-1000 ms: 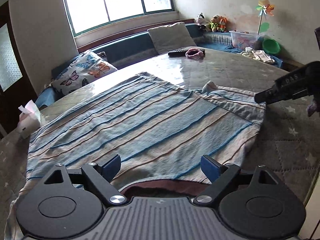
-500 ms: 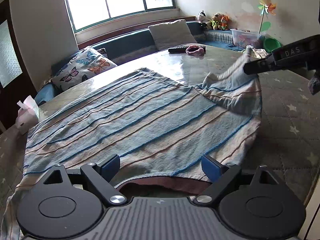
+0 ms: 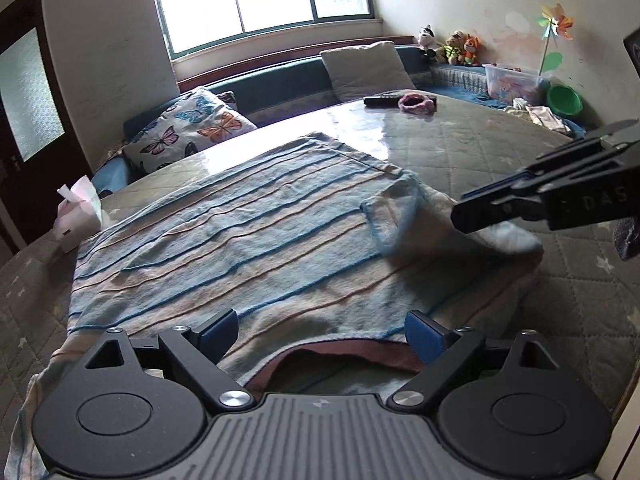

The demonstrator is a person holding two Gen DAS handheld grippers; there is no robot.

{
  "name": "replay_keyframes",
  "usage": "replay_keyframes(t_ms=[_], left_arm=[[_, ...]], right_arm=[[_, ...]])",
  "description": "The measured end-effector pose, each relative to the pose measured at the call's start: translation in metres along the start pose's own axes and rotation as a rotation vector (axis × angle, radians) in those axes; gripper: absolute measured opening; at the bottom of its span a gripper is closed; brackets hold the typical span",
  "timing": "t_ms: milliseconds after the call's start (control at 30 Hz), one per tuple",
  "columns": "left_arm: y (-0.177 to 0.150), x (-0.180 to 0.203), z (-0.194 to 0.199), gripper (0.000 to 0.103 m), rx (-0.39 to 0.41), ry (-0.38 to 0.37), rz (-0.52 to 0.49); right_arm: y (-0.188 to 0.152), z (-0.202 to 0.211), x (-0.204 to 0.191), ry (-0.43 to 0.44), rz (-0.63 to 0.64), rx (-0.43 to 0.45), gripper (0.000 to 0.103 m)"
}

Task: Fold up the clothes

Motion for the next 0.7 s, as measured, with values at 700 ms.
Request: replay_keyframes(t_ms=[700], left_arm=[[0.011,0.016,-0.029,0.093,-0.018,-0.035,-0.016]], right_arm=[[0.019,-0.055,0.049,-0.115,-0.017,-0.136,0.019]])
Point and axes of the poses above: each gripper's, at about its wrist camera, not at the fingertips, and z roughly against the way its jaws point, x to its right, y to its top, the point moved 3 cm from there along -z, roughly the way its jaws point, and after that the axes turned 6 degrees about z, right-handed, at the moved point
